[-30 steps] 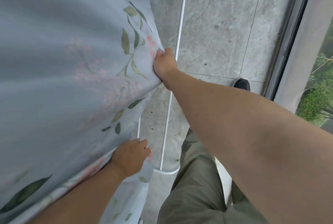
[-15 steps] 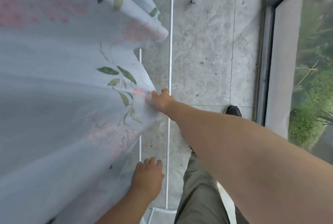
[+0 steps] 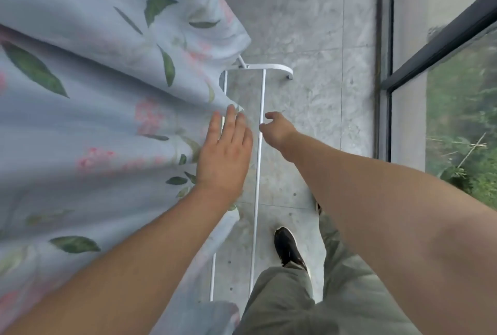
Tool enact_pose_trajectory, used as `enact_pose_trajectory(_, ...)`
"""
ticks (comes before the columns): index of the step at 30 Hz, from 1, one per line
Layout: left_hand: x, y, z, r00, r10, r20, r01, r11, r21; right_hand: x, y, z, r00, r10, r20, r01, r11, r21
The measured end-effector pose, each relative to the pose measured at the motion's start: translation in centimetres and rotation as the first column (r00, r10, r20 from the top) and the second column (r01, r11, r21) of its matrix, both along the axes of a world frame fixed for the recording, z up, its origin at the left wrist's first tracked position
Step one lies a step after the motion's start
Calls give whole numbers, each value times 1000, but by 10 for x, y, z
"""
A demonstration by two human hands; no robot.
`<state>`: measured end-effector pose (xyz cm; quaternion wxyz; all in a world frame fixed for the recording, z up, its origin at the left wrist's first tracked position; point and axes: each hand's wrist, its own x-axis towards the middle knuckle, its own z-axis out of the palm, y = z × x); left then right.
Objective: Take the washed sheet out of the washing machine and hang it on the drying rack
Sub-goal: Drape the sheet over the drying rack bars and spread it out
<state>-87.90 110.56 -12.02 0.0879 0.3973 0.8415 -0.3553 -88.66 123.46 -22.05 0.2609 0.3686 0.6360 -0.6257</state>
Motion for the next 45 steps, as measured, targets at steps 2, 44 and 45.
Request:
enact_pose_trajectory(2, -25, 0, 0, 989, 147, -16, -147, 981, -124, -12, 7, 1, 999, 32, -6, -32, 999, -30)
enact_pose_trajectory(44, -105, -39, 38, 883, 469, 25, -367, 722, -587, -211, 26, 64, 791, 391, -470, -361, 919, 158)
enact_pose_trajectory(45, -104, -44, 37, 876, 482, 25, -378, 718, -584, -209, 17, 66, 730, 480, -487, -442, 875, 200)
